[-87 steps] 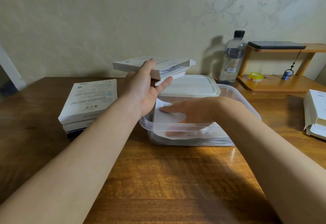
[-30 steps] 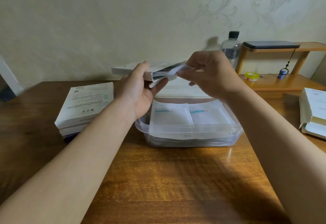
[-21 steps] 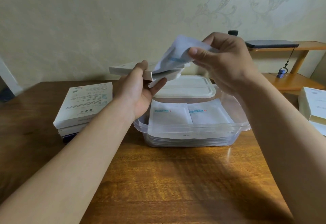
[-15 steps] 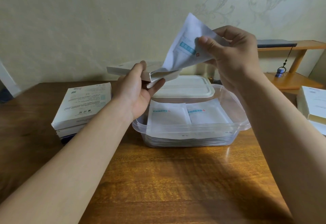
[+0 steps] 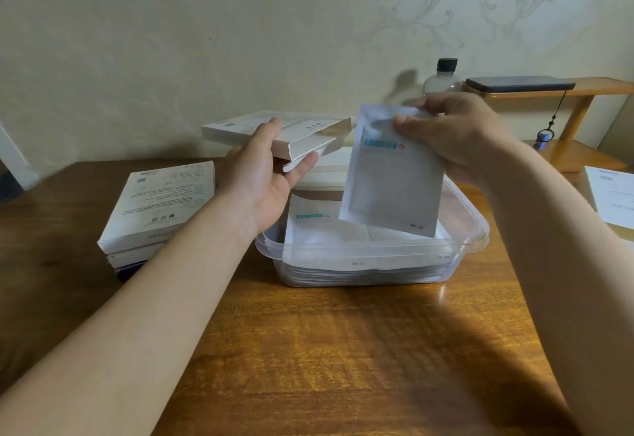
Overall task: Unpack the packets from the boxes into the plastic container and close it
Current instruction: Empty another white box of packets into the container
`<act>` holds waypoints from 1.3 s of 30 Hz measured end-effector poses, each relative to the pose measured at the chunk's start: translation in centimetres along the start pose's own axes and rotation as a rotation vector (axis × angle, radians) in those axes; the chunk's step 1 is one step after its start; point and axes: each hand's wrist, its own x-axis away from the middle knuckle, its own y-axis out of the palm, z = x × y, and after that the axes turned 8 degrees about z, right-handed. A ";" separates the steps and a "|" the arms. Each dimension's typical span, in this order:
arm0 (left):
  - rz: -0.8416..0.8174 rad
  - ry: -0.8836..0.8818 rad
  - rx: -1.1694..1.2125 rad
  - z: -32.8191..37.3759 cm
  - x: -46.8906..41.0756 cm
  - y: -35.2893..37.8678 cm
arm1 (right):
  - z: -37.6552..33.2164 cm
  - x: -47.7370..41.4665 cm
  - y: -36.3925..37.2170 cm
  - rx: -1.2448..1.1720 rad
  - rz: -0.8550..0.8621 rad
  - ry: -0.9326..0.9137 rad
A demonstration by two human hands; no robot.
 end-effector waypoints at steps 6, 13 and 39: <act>-0.010 0.004 -0.007 0.0 0.1 -0.1 | 1.6 -0.2 0.2 0.248 -0.116 0.100; -0.011 0.007 -0.009 0.0 0.3 0.0 | 1.5 0.5 1.2 1.005 -0.187 -0.204; -0.049 -0.001 -0.019 0.0 0.2 -0.1 | -0.2 3.3 3.4 1.602 -0.844 -0.122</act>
